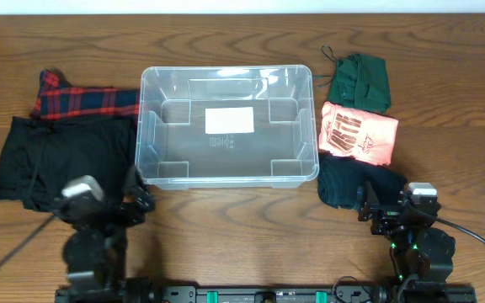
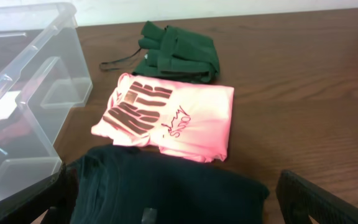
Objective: Pack container
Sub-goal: 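Move the left gripper down to the black garment on the left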
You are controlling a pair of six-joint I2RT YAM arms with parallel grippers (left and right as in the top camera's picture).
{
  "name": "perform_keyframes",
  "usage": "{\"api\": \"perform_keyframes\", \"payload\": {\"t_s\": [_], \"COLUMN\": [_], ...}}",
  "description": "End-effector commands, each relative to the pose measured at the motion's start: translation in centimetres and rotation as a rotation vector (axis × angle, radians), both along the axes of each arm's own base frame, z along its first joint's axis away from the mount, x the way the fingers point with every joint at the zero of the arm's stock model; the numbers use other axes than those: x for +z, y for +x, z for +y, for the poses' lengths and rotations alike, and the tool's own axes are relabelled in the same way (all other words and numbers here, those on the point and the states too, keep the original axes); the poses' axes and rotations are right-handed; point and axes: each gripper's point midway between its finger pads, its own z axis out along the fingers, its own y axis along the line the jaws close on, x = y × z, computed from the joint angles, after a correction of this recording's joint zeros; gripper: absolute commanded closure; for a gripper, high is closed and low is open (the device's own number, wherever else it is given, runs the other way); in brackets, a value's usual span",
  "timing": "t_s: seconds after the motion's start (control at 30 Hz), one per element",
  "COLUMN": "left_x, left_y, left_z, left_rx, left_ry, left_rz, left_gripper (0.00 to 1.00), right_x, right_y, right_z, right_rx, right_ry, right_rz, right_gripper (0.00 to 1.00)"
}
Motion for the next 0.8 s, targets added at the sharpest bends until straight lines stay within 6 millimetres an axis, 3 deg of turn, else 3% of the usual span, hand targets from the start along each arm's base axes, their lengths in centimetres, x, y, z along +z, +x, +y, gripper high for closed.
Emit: {"api": "perform_keyframes", "payload": {"t_s": [0.0, 0.13, 0.27, 0.43, 0.53, 0.6, 0.77], "left_x": [5.2, 8.0, 10.0, 11.6, 10.2, 9.0, 4.8], "left_y": [0.3, 1.8, 4.6, 8.1, 9.2, 8.9, 4.3], "left_z": [1.7, 3.6, 5.4, 7.3, 7.8, 8.5, 13.1], "left_rx": [0.111, 0.208, 0.226, 0.260, 0.254, 0.294, 0.613], "left_ry": [-0.037, -0.004, 0.079, 0.086, 0.099, 0.047, -0.251], "left_rz": [-0.020, 0.127, 0.320, 0.397, 0.454, 0.493, 0.611], "left_gripper": [0.02, 0.02, 0.02, 0.02, 0.02, 0.02, 0.02], "right_x": [-0.1, -0.1, -0.1, -0.1, -0.1, -0.1, -0.1], "right_y": [0.0, 0.0, 0.0, 0.0, 0.0, 0.0, 0.0], "right_z": [0.1, 0.1, 0.1, 0.1, 0.1, 0.1, 0.1], "right_rx": [0.002, 0.002, 0.002, 0.002, 0.003, 0.002, 0.002], "right_ry": [0.010, 0.011, 0.010, 0.011, 0.011, 0.011, 0.010], "right_rz": [0.000, 0.000, 0.000, 0.000, 0.000, 0.000, 0.000], "right_gripper": [0.01, 0.01, 0.01, 0.01, 0.01, 0.01, 0.01]}}
